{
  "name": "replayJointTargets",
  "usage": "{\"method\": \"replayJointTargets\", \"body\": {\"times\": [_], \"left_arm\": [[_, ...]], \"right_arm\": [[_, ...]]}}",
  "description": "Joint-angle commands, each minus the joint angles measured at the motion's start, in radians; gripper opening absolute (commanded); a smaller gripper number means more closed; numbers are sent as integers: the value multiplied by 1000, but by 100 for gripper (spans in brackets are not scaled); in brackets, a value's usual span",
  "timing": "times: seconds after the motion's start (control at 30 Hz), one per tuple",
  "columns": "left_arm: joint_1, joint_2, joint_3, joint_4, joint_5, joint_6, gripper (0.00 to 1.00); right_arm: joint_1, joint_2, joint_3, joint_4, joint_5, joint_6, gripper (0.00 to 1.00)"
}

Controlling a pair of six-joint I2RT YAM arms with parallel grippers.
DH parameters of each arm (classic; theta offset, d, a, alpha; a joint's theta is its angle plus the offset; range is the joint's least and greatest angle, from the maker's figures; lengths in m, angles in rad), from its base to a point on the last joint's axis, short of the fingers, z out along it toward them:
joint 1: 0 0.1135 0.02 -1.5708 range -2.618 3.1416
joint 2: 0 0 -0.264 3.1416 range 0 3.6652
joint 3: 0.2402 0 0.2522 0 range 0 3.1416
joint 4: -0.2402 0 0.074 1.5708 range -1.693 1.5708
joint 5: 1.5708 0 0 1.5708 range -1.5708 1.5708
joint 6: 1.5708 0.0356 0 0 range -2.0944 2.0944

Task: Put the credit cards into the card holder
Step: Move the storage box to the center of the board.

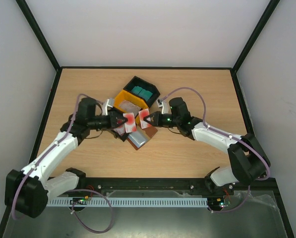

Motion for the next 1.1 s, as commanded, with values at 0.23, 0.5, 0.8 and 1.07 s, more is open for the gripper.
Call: {"method": "replayJointTargets", "body": {"times": [0.23,0.5,0.8,1.07], "left_arm": [[-232,230,-104,-78,-301,76,3],[-161,305,-73,-177,-325,232,3],[-47,311,-68,-210,-412,216,3],[6,320,-53,-206,-473,192,3]], "right_arm": [[-2,-38,-48,-199,118,-154,2],[-2,-24,-41,-203,103,-165,2],[17,46,-15,-234,81,-209,2],[108,127,76,-326,170,-279,2]]}}
